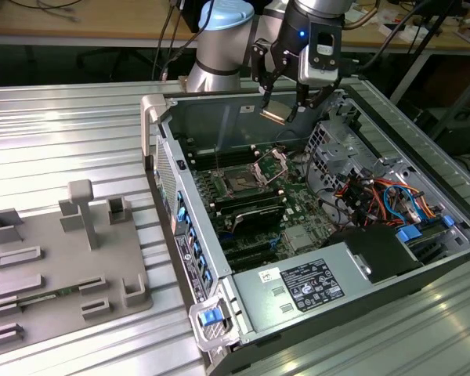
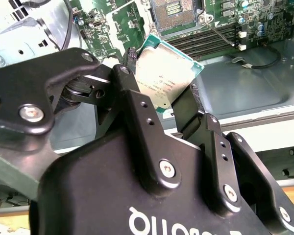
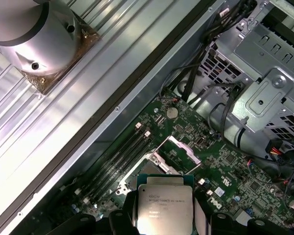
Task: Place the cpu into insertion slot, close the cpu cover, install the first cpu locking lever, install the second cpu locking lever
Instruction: 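Place the cpu into insertion slot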
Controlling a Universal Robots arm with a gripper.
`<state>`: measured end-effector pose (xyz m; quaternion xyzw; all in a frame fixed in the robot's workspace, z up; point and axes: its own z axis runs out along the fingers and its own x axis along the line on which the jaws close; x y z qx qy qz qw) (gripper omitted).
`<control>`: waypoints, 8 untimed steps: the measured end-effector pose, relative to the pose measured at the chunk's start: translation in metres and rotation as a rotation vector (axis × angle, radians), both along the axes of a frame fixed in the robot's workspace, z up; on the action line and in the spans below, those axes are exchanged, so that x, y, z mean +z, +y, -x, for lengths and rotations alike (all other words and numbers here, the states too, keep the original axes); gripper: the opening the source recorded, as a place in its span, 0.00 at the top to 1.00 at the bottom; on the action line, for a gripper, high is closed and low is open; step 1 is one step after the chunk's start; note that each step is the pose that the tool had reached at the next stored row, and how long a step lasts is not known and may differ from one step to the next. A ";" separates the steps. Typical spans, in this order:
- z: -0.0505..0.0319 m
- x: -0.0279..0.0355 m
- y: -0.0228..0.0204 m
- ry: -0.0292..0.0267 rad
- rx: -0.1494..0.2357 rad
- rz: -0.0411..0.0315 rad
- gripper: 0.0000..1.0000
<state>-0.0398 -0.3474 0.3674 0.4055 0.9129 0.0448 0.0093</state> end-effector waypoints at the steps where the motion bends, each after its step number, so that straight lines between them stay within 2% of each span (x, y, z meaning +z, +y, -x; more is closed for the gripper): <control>1: 0.0000 0.0000 0.0000 0.0000 -0.003 0.0000 0.45; 8: 0.0004 -0.0001 0.0000 0.0000 -0.029 0.0000 0.45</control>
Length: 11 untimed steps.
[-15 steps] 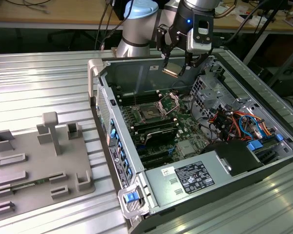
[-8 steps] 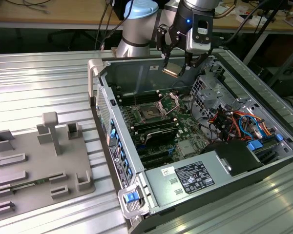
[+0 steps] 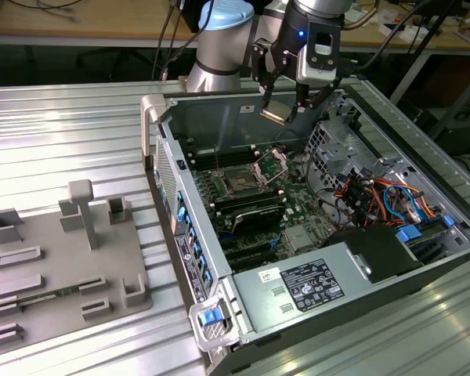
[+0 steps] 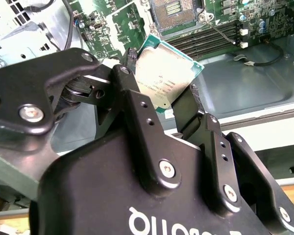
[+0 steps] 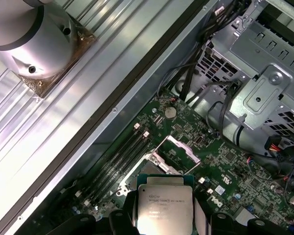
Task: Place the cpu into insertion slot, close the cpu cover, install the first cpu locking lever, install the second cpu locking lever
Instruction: 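Place the cpu into insertion slot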
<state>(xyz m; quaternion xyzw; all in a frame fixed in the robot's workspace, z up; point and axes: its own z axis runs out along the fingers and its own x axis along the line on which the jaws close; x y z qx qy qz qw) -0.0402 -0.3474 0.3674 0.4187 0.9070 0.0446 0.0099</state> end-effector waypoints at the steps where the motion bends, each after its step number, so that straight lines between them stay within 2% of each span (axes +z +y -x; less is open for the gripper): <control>1: 0.0000 0.0000 0.0000 0.0000 -0.002 0.0000 0.45; 11: 0.0001 0.0000 0.0000 0.0000 -0.009 0.0000 0.45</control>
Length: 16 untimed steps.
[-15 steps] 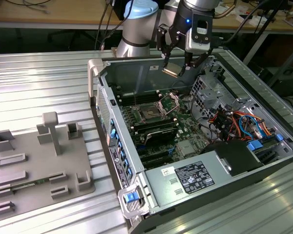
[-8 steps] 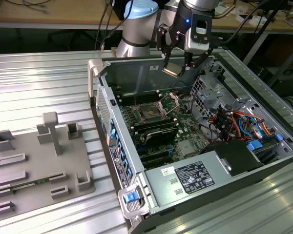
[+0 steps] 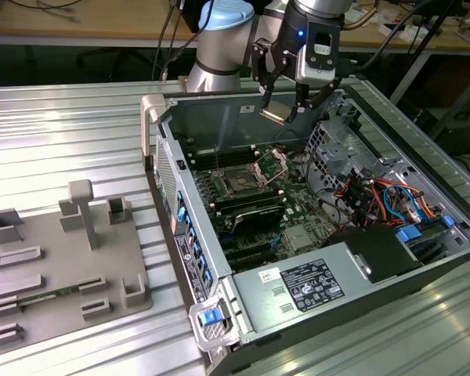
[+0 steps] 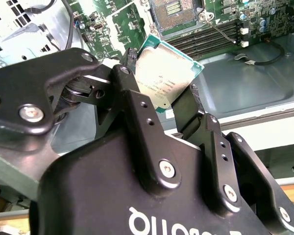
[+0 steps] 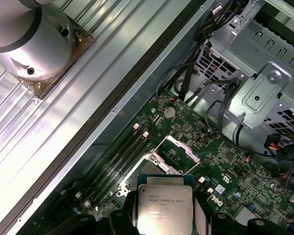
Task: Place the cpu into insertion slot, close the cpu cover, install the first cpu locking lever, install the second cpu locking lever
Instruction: 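Place the cpu into insertion slot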
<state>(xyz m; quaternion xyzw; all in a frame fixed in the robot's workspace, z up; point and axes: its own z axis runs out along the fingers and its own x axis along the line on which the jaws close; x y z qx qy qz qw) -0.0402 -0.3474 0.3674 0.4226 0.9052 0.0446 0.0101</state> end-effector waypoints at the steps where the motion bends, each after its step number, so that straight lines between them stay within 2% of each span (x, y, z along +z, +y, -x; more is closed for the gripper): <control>1: 0.0000 0.0000 0.0000 0.0000 -0.001 0.0000 0.45; 9: 0.0005 0.0000 0.0000 0.0000 -0.017 0.0000 0.45; 10: 0.0010 0.0000 0.0000 0.0000 -0.031 0.0000 0.45; 12: 0.0024 -0.0001 0.0000 0.0000 -0.087 0.0000 0.45; 16: 0.0025 -0.0001 0.0000 0.0000 -0.098 0.0000 0.45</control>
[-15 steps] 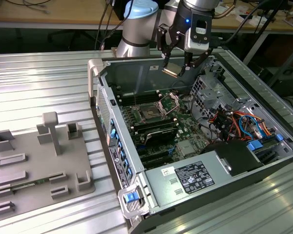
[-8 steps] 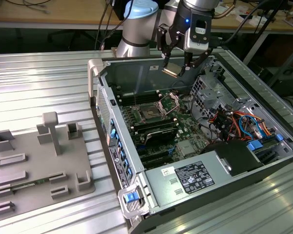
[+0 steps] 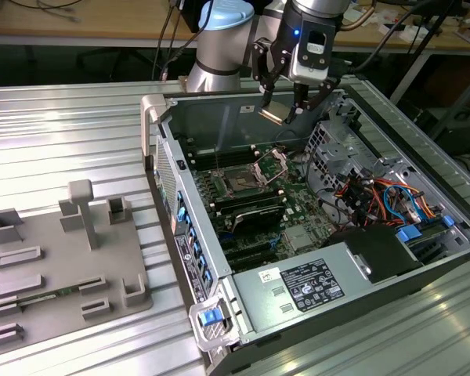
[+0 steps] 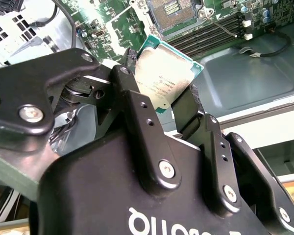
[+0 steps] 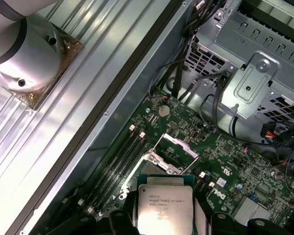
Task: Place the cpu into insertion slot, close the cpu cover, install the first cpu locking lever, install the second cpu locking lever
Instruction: 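Place the cpu into insertion slot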
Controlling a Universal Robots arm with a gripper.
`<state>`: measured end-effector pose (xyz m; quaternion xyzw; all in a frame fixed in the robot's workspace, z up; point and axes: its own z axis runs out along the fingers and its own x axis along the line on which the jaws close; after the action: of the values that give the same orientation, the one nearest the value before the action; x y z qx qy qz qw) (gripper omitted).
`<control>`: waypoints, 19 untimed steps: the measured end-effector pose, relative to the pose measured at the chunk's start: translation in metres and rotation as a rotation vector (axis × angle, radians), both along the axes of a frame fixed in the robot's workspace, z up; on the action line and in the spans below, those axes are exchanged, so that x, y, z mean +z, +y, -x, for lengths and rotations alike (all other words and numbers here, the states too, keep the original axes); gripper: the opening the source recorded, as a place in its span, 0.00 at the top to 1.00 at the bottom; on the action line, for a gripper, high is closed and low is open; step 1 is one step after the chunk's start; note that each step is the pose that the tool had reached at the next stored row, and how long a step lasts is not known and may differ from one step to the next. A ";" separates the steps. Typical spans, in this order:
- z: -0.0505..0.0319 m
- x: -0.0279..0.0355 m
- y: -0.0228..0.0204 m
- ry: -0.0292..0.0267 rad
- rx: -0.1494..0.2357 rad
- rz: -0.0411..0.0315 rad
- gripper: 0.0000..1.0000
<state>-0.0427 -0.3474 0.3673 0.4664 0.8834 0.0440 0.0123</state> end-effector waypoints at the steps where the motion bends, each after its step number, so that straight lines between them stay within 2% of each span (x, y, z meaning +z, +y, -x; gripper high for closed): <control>1: 0.0001 0.0000 0.0000 0.0000 -0.002 0.0000 0.45; 19: 0.0006 0.0000 0.0000 0.0000 -0.035 0.0001 0.45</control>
<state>-0.0432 -0.3474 0.3672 0.4819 0.8750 0.0438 0.0131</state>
